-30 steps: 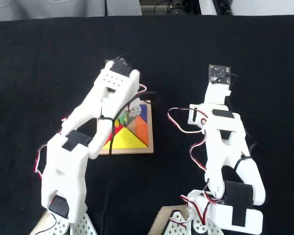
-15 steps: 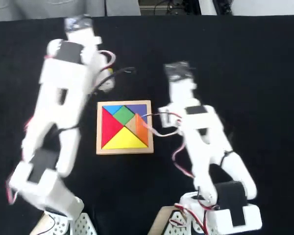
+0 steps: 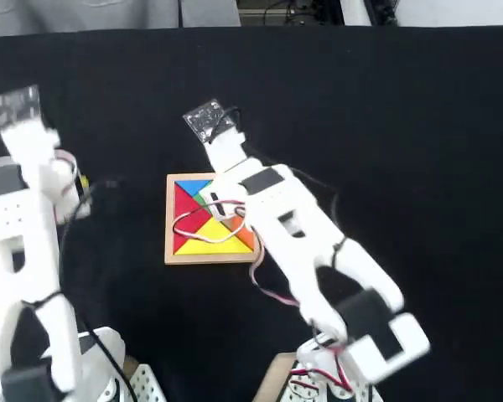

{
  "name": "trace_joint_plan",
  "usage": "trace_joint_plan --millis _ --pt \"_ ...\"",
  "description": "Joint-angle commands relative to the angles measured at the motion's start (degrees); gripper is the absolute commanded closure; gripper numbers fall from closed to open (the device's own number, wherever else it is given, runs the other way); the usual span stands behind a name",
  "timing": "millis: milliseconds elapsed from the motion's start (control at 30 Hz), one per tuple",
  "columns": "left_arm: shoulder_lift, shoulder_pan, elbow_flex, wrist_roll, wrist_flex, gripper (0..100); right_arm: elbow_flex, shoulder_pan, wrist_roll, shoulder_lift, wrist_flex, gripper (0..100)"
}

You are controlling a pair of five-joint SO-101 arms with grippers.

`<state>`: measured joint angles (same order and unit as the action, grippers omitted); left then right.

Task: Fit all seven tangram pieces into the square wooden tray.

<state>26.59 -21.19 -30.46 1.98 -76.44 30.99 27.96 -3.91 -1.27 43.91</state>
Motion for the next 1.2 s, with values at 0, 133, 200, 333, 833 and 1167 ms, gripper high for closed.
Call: trace_joint_plan --millis 0,133,200,333,833,1167 --pt "9.67 -1.27 -22.11 3.08 16.79 89 -5.32 -0.62 0.09 5.49 2.29 98.8" --pt "18.20 -3.56 -34.33 4.13 29.27 89 -7.52 -1.76 0.00 8.22 6.59 98.8" --pt "21.71 -4.53 -39.08 3.96 34.73 89 -7.87 -4.04 0.00 8.57 7.03 98.8" --pt "27.43 -1.80 -44.35 3.60 36.57 89 -8.13 -8.70 0.35 8.57 7.03 98.8" --pt "29.27 0.40 -45.23 3.60 36.66 89 -10.95 -7.03 0.00 4.62 13.19 98.8" --pt "29.27 0.75 -45.23 3.60 36.66 89 -13.23 -3.43 -1.58 15.60 12.04 98.8"
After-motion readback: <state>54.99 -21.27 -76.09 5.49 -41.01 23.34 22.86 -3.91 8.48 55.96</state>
